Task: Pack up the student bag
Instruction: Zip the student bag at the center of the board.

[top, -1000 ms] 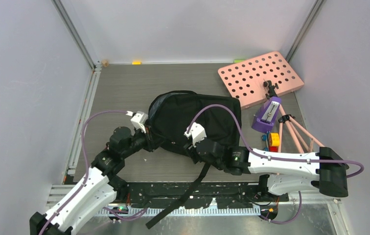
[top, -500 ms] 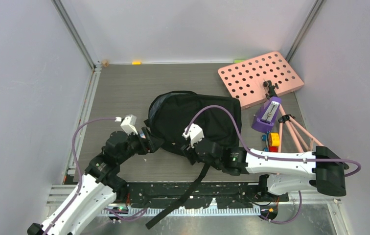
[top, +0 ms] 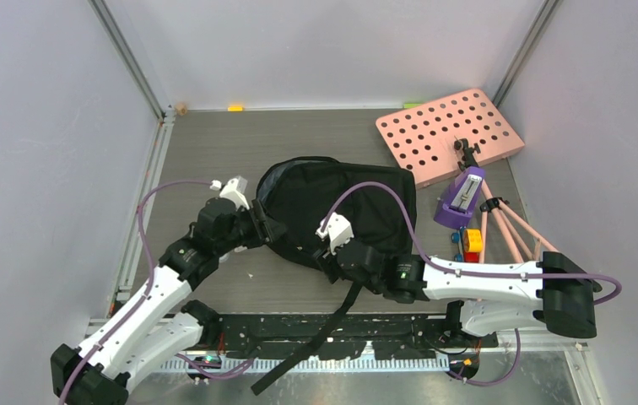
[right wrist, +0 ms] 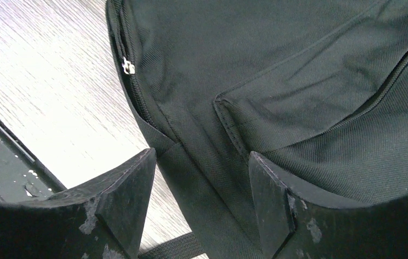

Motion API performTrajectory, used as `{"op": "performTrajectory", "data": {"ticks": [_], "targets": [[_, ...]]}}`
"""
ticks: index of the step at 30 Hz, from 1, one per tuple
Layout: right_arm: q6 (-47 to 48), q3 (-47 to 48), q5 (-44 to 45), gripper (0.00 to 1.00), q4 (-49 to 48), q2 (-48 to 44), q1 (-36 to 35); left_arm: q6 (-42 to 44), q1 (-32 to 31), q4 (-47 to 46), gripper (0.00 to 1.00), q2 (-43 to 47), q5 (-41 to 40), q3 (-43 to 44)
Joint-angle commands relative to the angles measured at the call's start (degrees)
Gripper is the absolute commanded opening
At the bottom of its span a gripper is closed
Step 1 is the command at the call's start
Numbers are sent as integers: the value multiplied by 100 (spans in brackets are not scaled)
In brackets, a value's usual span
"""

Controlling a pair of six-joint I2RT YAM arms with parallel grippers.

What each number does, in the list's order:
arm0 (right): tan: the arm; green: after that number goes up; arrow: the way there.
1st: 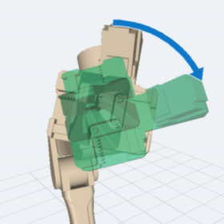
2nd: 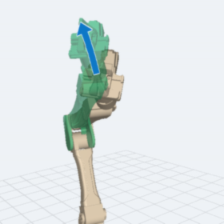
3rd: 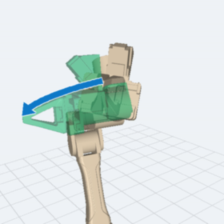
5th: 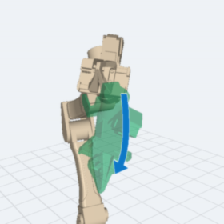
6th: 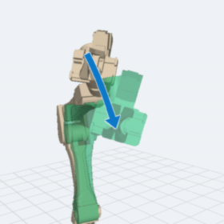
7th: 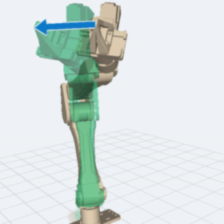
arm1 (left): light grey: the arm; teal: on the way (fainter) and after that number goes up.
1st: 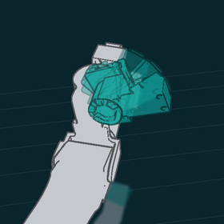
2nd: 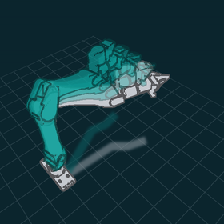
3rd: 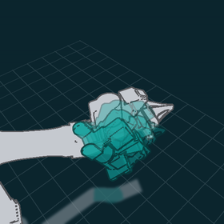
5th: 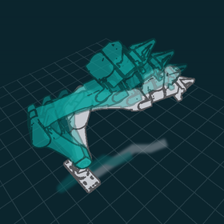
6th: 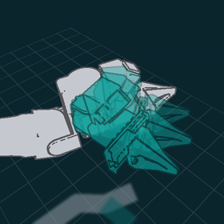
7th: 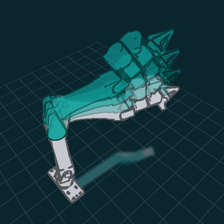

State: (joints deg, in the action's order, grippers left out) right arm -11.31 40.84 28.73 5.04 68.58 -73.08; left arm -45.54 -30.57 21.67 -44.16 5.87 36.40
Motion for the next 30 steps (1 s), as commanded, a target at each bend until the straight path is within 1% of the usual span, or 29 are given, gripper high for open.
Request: {"op": "performTrajectory", "data": {"ticks": [1,9,12,14,26,30], "targets": [[-100,-92,231,70,-240,-198,-22,186,24,-351,49,-111,148,298],[-82,-134,254,70,-297,-206,-20,197,24,-356,42,-547,105,293],[-82,-180,252,70,-326,-227,-13,195,16,-397,37,-682,118,308],[-82,-200,252,70,-328,-249,-13,195,16,-351,36,-730,102,331],[-91,-292,359,70,-368,-288,-13,30,-61,-288,34,-855,115,280],[-76,-306,370,70,-393,-283,-13,-77,-106,-351,29,-844,135,209]]}}
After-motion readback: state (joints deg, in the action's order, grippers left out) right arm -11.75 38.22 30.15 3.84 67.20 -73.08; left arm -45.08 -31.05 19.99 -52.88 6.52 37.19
